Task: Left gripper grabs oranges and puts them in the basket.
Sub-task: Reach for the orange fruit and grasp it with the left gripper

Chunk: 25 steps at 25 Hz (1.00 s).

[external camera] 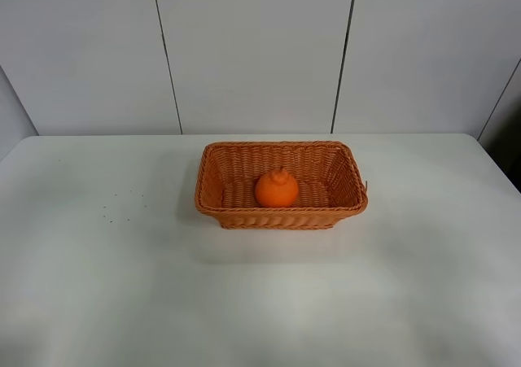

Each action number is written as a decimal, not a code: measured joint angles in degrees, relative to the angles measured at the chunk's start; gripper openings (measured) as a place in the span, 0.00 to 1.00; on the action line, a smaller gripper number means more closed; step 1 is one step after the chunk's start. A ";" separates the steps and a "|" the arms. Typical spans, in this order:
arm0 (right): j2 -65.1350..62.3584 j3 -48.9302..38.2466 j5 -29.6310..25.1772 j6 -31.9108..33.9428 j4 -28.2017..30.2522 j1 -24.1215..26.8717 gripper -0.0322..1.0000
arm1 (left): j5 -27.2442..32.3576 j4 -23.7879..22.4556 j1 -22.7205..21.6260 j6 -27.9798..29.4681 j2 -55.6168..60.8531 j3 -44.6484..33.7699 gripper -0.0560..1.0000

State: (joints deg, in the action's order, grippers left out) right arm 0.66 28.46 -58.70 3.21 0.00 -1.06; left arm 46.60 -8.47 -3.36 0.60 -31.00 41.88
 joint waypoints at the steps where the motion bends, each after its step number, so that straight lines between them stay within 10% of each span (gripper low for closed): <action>1: 0.00 0.00 0.00 0.00 0.00 0.00 0.70 | -0.08 0.00 0.00 0.05 1.84 -1.02 0.86; 25: 0.00 0.00 0.00 0.00 0.00 0.00 0.70 | 7.88 4.01 0.00 0.84 22.49 -11.35 0.86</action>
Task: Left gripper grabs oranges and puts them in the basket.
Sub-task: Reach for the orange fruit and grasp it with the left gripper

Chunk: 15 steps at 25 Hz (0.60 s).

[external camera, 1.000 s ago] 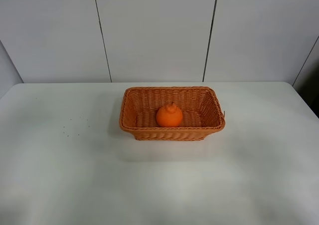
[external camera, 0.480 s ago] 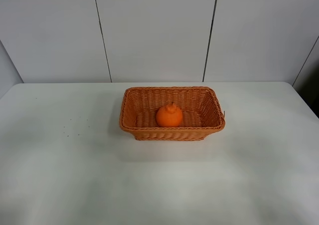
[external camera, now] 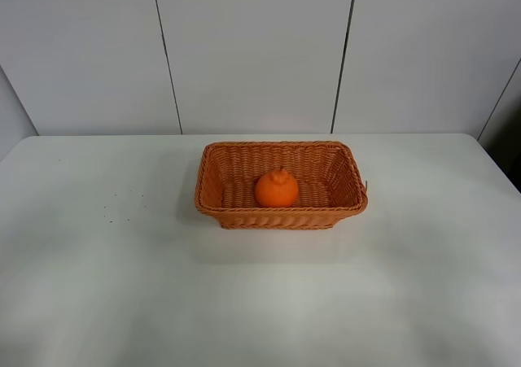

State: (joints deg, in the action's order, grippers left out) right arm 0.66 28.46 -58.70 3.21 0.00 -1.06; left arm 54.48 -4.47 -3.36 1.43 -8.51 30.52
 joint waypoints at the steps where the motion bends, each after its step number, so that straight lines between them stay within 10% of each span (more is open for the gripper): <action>1: 0.00 0.00 0.00 0.00 0.00 0.00 0.70 | 1.07 0.06 0.00 0.00 0.00 -0.39 0.86; 15: 0.00 0.00 0.00 0.00 0.00 0.00 0.70 | 5.29 1.85 0.00 -0.55 0.00 -1.84 0.86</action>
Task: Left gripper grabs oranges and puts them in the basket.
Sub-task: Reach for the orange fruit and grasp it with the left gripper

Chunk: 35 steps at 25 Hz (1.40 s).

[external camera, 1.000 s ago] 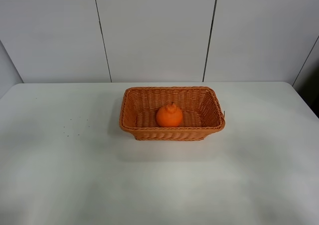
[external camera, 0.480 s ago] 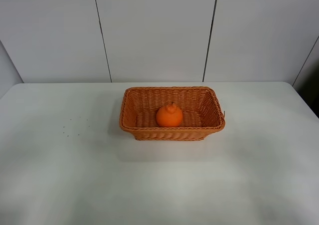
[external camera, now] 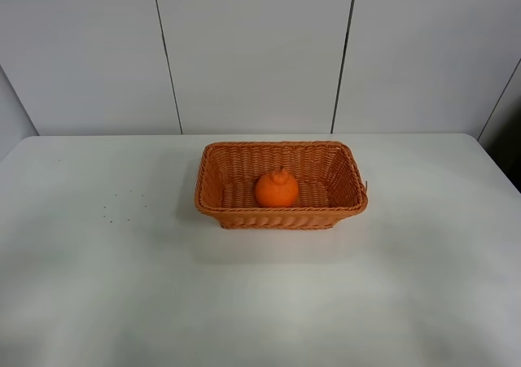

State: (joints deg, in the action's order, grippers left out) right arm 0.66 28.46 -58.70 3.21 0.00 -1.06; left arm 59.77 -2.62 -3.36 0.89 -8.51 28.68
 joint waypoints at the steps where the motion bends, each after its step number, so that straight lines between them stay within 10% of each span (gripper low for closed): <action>1: 0.00 0.00 0.00 0.00 0.00 0.00 0.70 | 0.43 0.32 0.00 -0.89 0.00 -0.25 0.86; 35: 0.00 0.00 0.00 0.00 0.00 0.00 0.70 | 0.49 1.42 0.00 -2.21 8.73 -0.40 0.86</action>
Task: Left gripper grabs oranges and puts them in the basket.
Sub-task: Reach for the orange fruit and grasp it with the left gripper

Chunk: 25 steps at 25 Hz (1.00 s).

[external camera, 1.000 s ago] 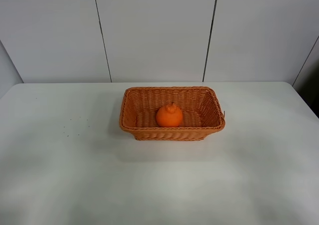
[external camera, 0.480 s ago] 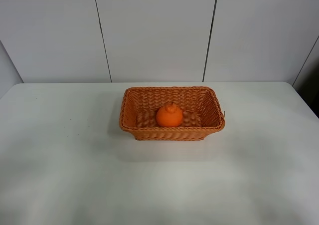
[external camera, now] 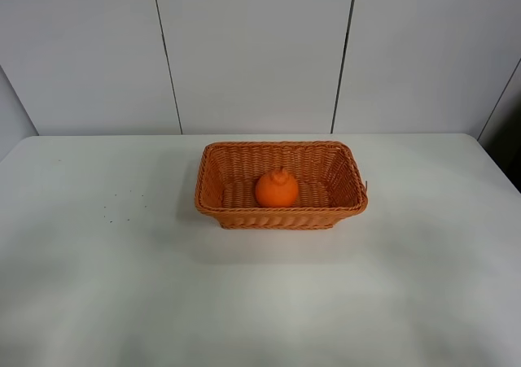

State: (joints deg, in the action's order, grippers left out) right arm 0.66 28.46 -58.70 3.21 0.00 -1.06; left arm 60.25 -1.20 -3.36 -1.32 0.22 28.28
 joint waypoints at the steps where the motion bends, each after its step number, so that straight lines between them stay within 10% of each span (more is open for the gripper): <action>1: 0.00 0.00 0.00 0.00 0.00 0.00 0.70 | 0.00 0.00 0.00 0.00 0.00 0.00 0.86; 25: 0.00 0.00 0.00 0.00 0.00 0.00 0.70 | 0.00 0.00 0.00 0.00 0.00 0.00 0.86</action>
State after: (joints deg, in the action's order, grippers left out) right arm 0.66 28.46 -58.70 3.21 0.00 -1.06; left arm 60.25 -1.20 -3.36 -1.32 0.22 28.28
